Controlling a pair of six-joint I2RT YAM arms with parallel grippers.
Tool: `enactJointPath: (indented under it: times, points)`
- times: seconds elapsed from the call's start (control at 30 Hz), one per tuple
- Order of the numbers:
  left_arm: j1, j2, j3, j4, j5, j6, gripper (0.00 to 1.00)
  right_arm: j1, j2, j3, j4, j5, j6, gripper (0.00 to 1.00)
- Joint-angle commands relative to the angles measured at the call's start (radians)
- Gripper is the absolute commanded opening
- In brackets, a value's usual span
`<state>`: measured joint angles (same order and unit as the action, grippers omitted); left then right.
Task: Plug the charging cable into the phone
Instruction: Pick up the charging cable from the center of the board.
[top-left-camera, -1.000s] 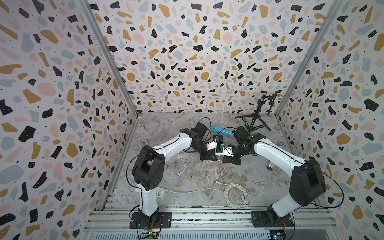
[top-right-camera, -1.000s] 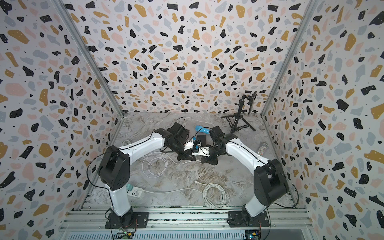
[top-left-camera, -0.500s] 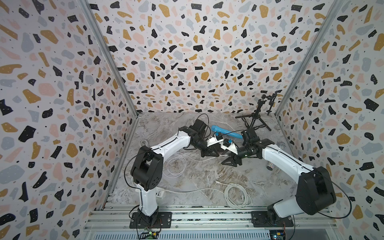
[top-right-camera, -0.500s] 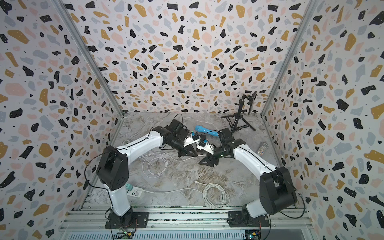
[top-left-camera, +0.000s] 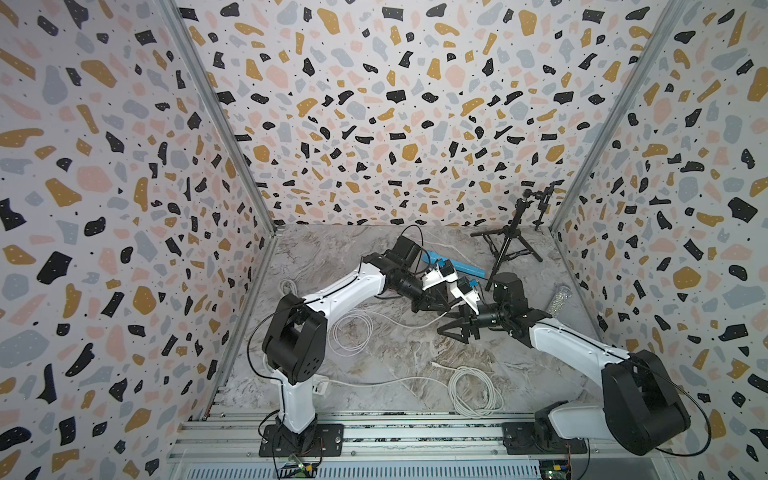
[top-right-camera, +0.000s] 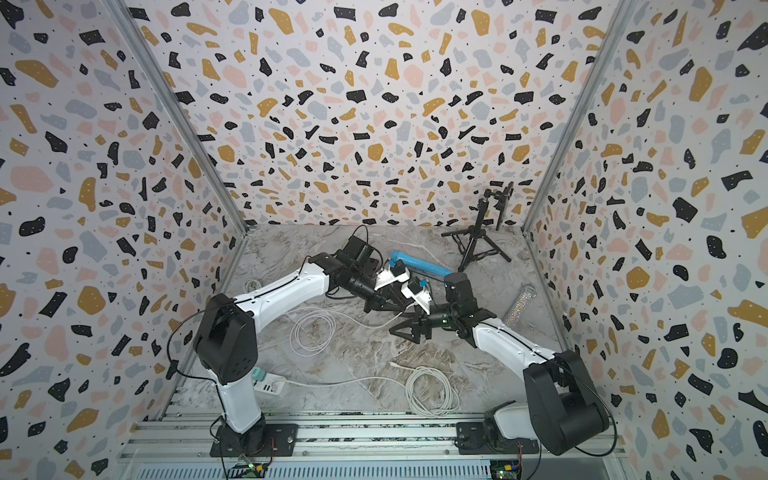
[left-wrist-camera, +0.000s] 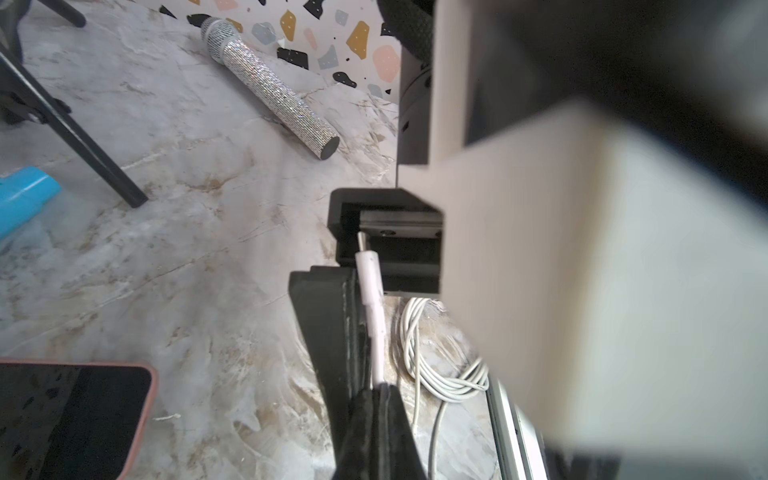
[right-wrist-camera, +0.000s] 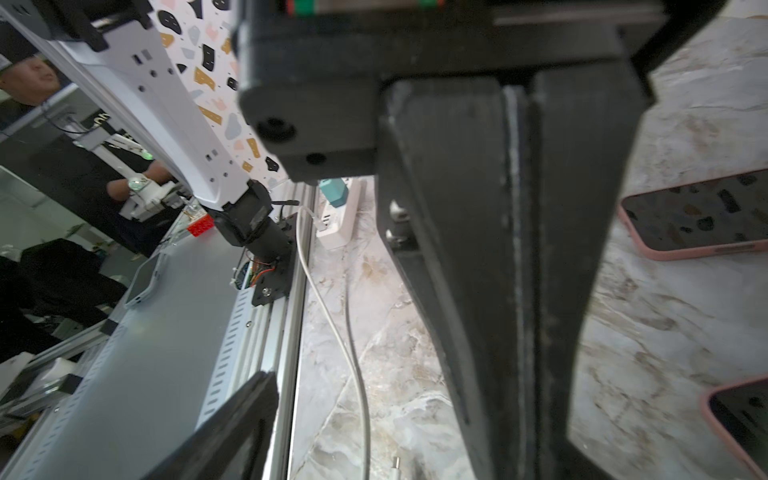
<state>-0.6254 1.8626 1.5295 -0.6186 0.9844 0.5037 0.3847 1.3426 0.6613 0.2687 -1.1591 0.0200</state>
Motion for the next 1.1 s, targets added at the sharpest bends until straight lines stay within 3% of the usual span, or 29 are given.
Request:
enactJointPath:
  times: [0.0, 0.17, 0.37, 0.5, 0.73, 0.97, 1.07]
  points:
    - [0.118, -0.062, -0.034, -0.173, 0.058, 0.054, 0.0, -0.201, -0.065, -0.026, 0.347, 0.088, 0.398, 0.82]
    - [0.121, -0.062, -0.042, -0.168, 0.046, 0.056, 0.0, -0.332, -0.071, -0.056, 0.411, 0.089, 0.479, 0.78]
    - [0.121, -0.056, -0.041, -0.168, 0.04, 0.053, 0.0, -0.34, -0.057, -0.064, 0.458, 0.058, 0.517, 0.71]
    - [0.121, -0.053, -0.04, -0.172, 0.045, 0.059, 0.0, -0.341, -0.008, -0.066, 0.56, 0.027, 0.605, 0.73]
    - [0.12, -0.053, -0.032, -0.191, 0.049, 0.075, 0.0, -0.281, 0.115, -0.075, 0.806, -0.017, 0.763, 0.79]
    - [0.121, -0.057, -0.032, -0.199, 0.043, 0.087, 0.0, -0.217, 0.15, -0.053, 0.71, -0.021, 0.719, 0.74]
    - [0.12, -0.056, -0.031, -0.204, 0.042, 0.096, 0.0, -0.186, 0.151, -0.048, 0.658, -0.029, 0.693, 0.67]
